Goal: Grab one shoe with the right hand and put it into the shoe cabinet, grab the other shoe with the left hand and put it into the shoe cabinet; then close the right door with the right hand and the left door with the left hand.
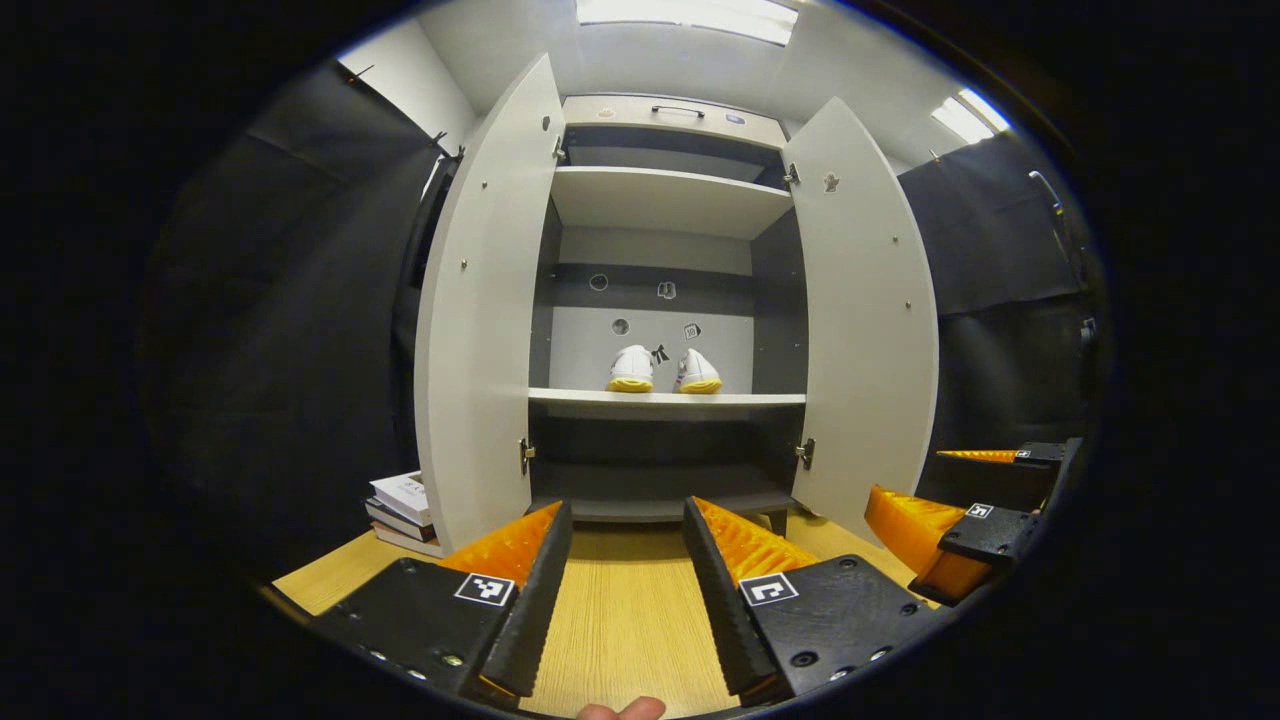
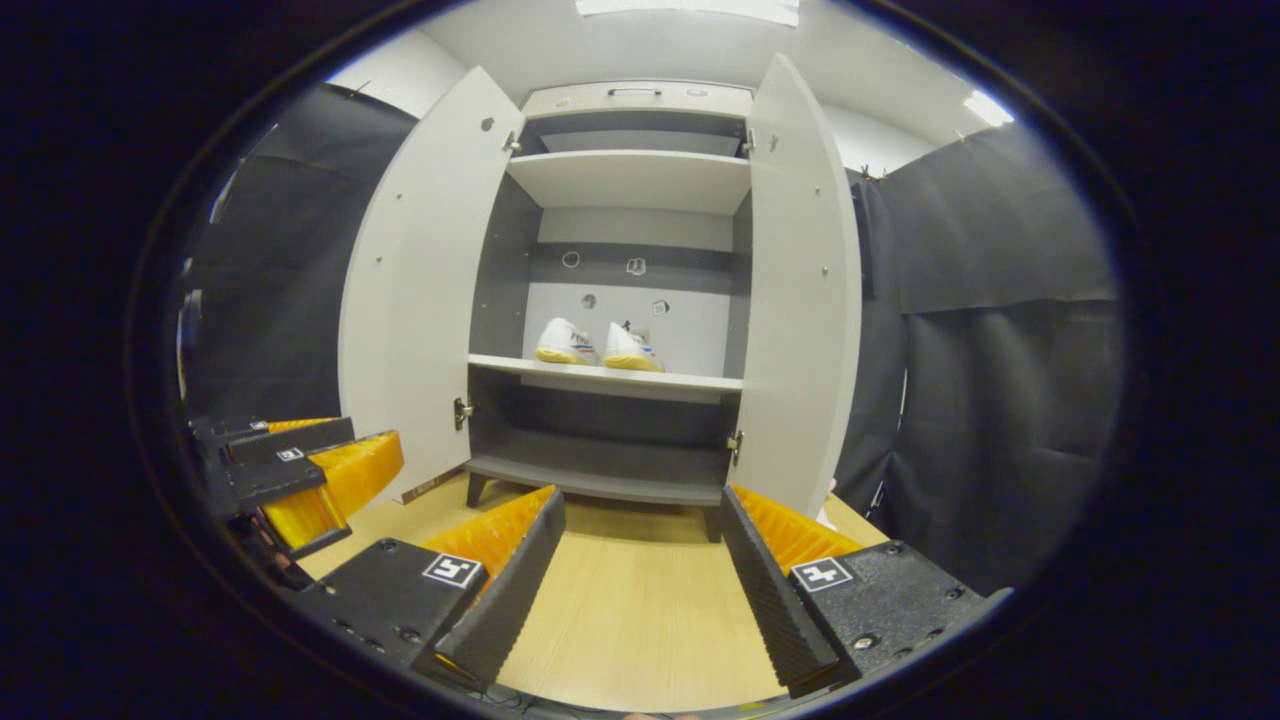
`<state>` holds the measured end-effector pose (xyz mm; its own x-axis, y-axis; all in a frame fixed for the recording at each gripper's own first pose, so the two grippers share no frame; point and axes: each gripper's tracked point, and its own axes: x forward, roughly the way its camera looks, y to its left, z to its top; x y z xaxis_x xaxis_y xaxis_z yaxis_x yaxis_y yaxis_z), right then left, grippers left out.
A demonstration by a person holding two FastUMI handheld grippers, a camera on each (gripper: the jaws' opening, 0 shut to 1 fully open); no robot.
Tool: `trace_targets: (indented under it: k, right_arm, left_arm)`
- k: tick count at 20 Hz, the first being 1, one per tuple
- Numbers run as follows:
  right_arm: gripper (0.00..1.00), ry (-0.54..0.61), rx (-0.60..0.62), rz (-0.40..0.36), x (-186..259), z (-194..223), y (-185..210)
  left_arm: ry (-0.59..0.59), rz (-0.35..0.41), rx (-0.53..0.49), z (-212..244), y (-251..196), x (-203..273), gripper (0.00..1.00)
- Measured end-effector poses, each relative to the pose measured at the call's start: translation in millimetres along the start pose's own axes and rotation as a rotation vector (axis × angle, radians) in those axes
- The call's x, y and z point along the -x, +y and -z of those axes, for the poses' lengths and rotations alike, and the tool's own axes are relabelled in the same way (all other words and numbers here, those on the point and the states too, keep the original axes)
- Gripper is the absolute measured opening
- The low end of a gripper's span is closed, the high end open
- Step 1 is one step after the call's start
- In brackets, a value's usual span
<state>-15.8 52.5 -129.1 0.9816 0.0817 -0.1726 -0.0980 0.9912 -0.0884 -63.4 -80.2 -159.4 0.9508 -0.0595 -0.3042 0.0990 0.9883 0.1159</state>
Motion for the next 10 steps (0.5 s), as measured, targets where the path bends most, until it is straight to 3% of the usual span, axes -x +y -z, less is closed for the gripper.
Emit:
trace_targets:
  k: [5,10]
  right_arm:
    - [0.98,0.004,-0.028,0.001,19.2,-6.9,-7.0]
    - [1.0,-0.056,-0.006,0.029,25.9,-51.6,-34.1]
  left_arm:
    - [0.017,-0.008,0.027,6.5,4.0,3.3,0.8]
    - [0.042,-0.009,0.036,12.4,6.2,2.8,0.82]
